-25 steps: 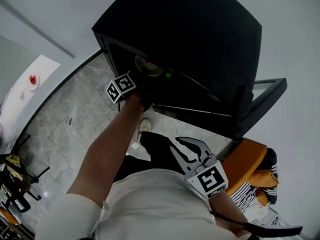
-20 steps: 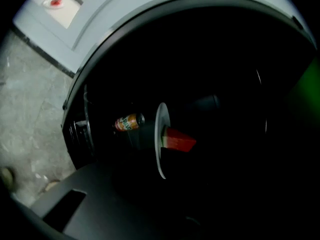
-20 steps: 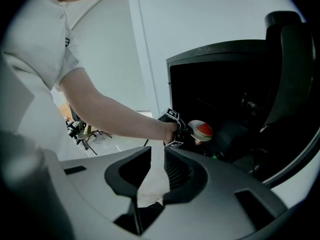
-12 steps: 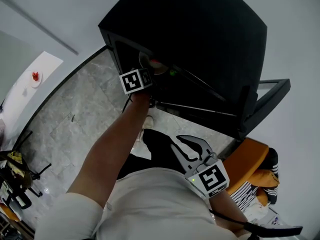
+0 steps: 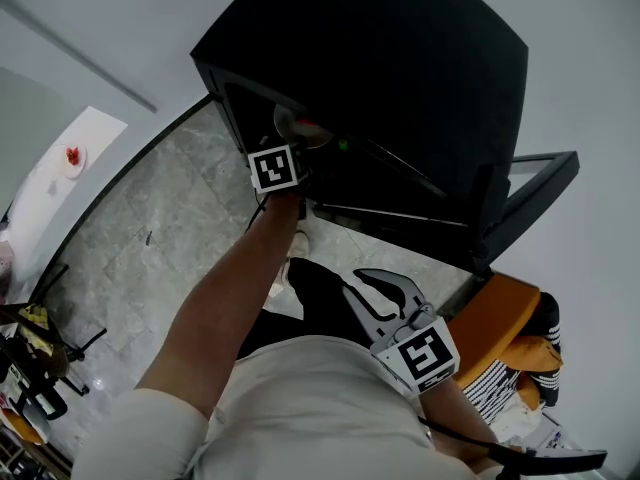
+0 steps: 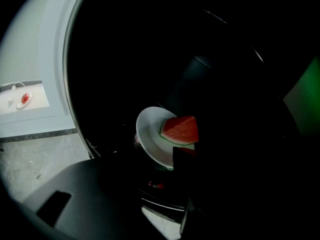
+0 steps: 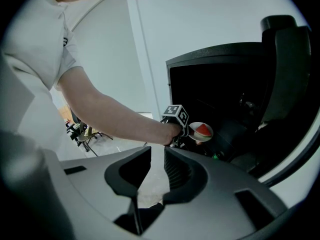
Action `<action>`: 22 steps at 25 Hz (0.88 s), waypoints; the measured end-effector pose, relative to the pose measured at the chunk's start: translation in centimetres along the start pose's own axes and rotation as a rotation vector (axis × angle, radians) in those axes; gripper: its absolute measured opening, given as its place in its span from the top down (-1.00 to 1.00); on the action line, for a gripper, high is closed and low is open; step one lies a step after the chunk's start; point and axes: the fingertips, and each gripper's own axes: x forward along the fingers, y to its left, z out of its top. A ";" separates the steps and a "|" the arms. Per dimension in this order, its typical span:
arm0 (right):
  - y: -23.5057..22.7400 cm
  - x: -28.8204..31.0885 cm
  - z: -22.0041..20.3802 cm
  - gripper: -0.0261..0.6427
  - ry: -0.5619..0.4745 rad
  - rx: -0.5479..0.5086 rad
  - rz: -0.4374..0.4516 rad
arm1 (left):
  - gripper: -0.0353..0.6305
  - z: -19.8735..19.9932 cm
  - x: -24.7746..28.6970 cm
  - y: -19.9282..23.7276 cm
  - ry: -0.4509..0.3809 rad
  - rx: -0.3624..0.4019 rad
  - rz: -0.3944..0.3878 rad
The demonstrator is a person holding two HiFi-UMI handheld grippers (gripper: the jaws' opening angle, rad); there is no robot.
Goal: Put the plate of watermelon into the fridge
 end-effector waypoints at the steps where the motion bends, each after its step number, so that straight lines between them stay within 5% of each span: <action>1: 0.0 -0.1 -0.1 0.65 -0.004 0.005 -0.002 | 0.35 -0.1 -0.2 0.0 -0.006 0.009 -0.002; 7: 1.2 -0.1 0.9 0.65 -0.037 0.002 -0.015 | 0.35 1.3 -4.1 -0.3 -0.092 0.103 -0.075; 16: 5.1 -1.1 2.5 0.65 -0.104 0.019 -0.073 | 0.36 -1.6 -15.9 -1.0 -0.044 0.180 -0.328; 22: 8.8 -1.3 2.7 0.72 -0.141 0.041 -0.137 | 0.67 -4.4 -25.6 -0.4 -0.008 0.328 -0.451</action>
